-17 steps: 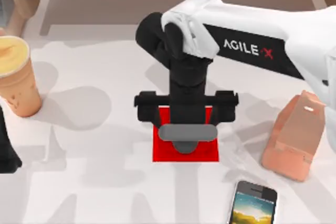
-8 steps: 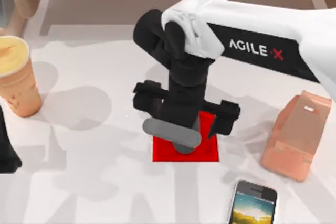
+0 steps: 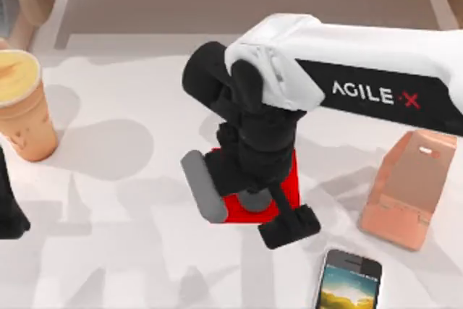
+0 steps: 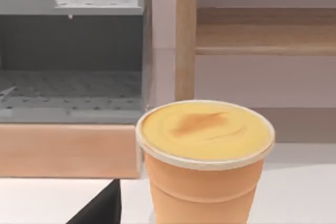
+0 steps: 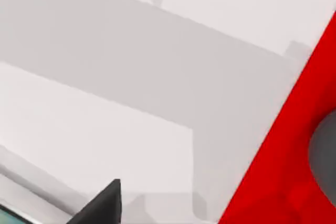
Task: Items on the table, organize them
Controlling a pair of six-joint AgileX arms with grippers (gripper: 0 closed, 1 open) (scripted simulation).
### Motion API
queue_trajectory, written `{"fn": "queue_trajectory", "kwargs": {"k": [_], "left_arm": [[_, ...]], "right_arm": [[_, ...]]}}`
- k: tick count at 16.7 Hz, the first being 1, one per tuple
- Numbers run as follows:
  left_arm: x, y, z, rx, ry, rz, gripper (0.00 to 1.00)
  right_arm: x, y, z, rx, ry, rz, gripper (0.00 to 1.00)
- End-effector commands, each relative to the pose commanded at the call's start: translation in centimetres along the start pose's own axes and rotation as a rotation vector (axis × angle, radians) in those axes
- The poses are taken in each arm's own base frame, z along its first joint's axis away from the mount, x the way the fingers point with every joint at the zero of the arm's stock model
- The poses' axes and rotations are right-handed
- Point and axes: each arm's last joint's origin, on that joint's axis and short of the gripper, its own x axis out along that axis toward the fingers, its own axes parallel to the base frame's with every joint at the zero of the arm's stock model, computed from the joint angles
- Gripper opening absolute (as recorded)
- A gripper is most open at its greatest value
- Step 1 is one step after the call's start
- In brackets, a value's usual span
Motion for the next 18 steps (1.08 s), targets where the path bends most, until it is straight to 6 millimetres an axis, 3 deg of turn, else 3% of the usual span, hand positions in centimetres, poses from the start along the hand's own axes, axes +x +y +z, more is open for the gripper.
{"fn": "queue_trajectory", "kwargs": {"k": [11,15,18], "left_arm": [[0.0,0.0,0.0,0.0,0.0,0.0,1.0],[0.0,0.0,0.0,0.0,0.0,0.0,1.0],[0.0,0.0,0.0,0.0,0.0,0.0,1.0]], "right_arm": [[-0.9,9.0,-2.2,1.48,0.004,-0.017,1.0],[-0.8,11.8,-3.6,1.895,-0.02,-0.024,1.0],[-0.7,13.3,-4.4,2.104,-0.042,-0.025,1.0]]}}
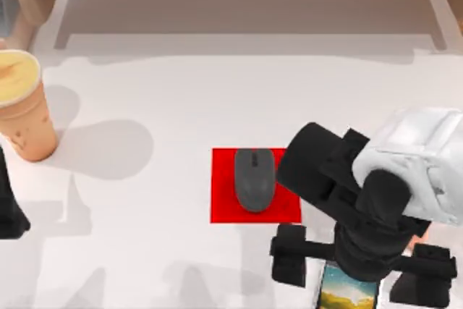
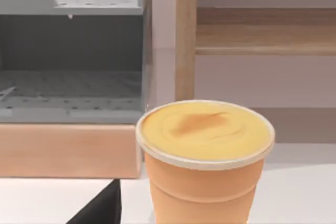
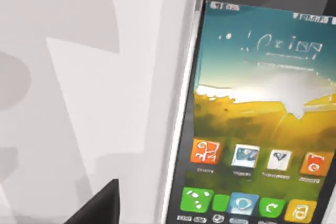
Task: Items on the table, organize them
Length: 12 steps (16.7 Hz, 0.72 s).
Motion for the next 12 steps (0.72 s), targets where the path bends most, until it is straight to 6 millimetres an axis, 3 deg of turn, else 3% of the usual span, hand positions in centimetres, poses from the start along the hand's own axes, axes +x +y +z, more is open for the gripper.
{"fn": "queue_trajectory", "kwargs": {"k": [4,12], "left_arm": [[0.0,0.0,0.0,0.0,0.0,0.0,1.0],[0.0,0.0,0.0,0.0,0.0,0.0,1.0]], "right_arm": [[-0.07,-0.96,-0.61,0.134,-0.007,0.014,1.0],[0.36,-0.95,-0.51,0.143,-0.007,0.013,1.0]]}}
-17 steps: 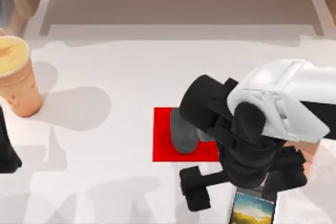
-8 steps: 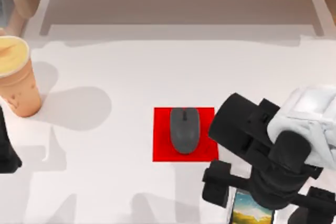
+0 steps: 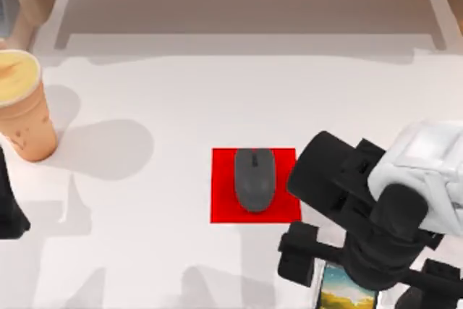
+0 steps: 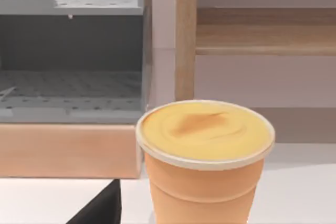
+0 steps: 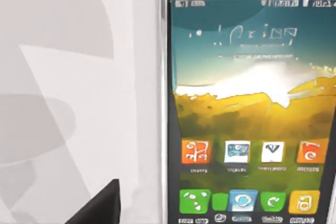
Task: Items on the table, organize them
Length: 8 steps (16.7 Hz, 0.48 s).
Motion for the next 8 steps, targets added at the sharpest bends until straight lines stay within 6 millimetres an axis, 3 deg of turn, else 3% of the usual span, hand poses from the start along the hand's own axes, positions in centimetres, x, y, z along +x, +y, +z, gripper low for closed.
{"fn": "queue_trajectory", "kwargs": {"k": [8], "left_arm": [[0.0,0.0,0.0,0.0,0.0,0.0,1.0]], "right_arm": [[6.2,0.0,-0.1,-0.001,-0.002,0.006,1.0]]}}
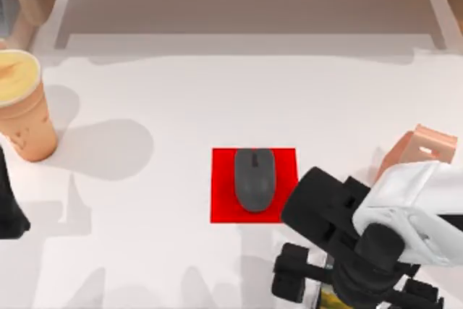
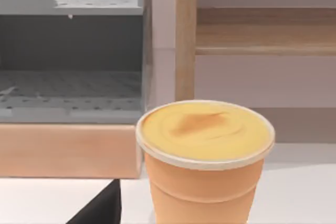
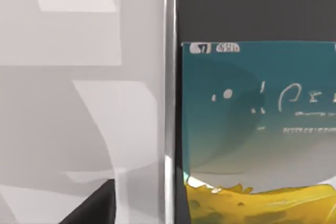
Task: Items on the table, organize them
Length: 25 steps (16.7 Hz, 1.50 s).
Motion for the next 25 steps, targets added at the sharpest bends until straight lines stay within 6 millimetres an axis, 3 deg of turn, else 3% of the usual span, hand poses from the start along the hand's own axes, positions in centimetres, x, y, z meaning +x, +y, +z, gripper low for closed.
{"fn": "queue_trajectory", "kwargs": {"k": [5,18,25], "left_arm": [[0.0,0.0,0.0,0.0,0.0,0.0,1.0],[0.0,0.0,0.0,0.0,0.0,0.0,1.0],[0.0,0.0,0.0,0.0,0.0,0.0,1.0]], "right_arm": [[0.33,-0.08,-0.03,0.0,0.001,-0.003,1.0],[0.33,-0.08,-0.03,0.0,0.001,-0.003,0.02],[0.33,-0.08,-0.03,0.0,0.001,-0.003,0.0]]}}
